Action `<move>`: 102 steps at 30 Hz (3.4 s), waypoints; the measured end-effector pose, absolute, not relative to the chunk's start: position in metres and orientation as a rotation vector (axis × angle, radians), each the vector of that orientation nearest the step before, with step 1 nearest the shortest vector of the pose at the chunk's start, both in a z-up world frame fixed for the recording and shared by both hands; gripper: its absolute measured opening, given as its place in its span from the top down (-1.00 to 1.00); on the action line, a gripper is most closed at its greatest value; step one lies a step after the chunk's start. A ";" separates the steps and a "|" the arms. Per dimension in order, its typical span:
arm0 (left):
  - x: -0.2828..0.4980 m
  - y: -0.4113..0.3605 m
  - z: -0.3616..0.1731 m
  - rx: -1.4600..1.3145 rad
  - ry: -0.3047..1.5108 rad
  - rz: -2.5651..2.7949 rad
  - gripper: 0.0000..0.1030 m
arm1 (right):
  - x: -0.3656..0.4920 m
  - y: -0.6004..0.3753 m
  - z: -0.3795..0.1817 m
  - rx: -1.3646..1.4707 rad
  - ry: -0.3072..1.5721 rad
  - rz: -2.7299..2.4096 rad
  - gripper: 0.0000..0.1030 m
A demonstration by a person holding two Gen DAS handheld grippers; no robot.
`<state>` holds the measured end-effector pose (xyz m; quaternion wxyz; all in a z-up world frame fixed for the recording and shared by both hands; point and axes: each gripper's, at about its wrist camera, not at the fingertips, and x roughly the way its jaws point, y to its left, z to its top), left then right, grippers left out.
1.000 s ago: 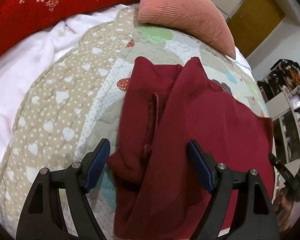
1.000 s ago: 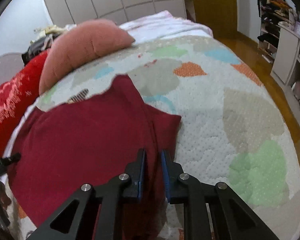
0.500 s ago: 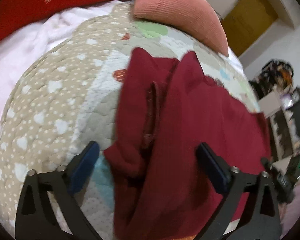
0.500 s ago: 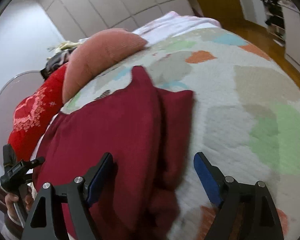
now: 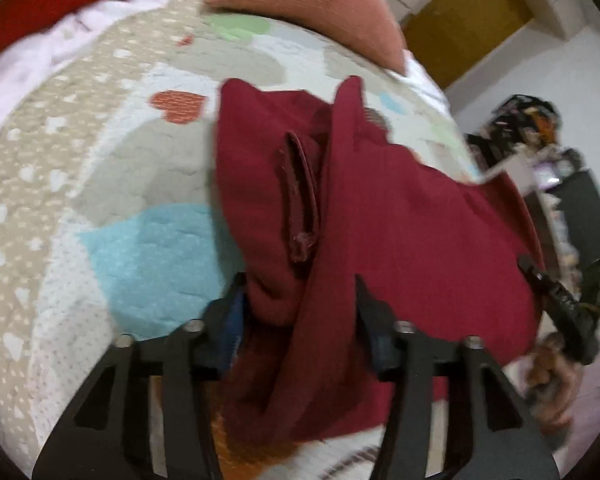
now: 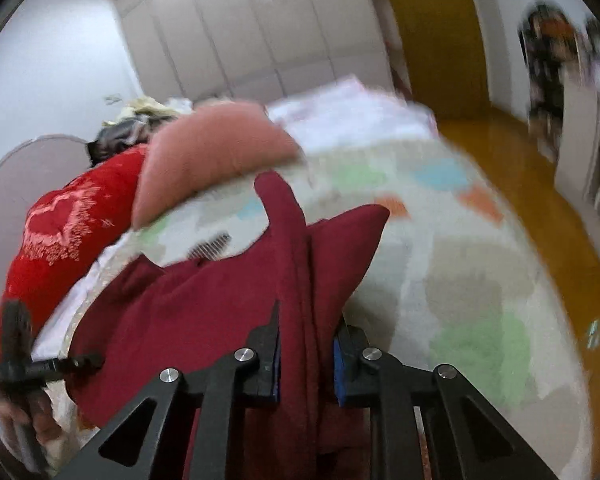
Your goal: Fold small clothes
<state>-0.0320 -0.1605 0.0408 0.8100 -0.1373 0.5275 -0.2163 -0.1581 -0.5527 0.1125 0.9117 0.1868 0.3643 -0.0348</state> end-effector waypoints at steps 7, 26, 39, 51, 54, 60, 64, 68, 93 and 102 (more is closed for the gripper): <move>-0.048 -0.131 0.056 -0.253 1.052 -0.382 -0.36 | -0.166 -0.551 0.115 0.424 0.798 -0.189 0.52; -0.046 -0.113 0.030 -0.260 0.966 -0.476 -0.64 | 0.052 -0.286 0.066 0.149 1.115 0.131 0.59; -0.039 -0.103 0.031 -0.320 0.992 -0.511 -0.64 | 0.060 -0.249 0.060 0.037 1.050 0.198 0.73; -0.041 -0.088 0.036 -0.378 1.008 -0.500 -0.64 | 0.033 -0.259 0.089 0.050 0.984 0.211 0.55; -0.042 -0.092 0.036 -0.351 1.005 -0.493 -0.64 | 0.047 -0.247 0.057 0.026 1.059 0.221 0.54; -0.041 -0.093 0.035 -0.336 1.010 -0.486 -0.64 | 0.036 -0.260 0.074 0.099 1.044 0.239 0.53; -0.043 -0.094 0.037 -0.317 1.033 -0.475 -0.64 | 0.018 -0.275 0.093 0.150 1.009 0.235 0.01; -0.050 -0.096 0.038 -0.286 1.031 -0.467 -0.64 | 0.019 -0.256 0.091 0.084 1.043 0.253 0.00; -0.049 -0.099 0.035 -0.256 1.016 -0.455 -0.64 | 0.032 -0.216 0.045 -0.194 1.104 0.183 -0.65; -0.044 -0.099 0.034 -0.316 0.989 -0.486 -0.75 | 0.029 -0.246 0.055 -0.039 1.060 0.222 0.10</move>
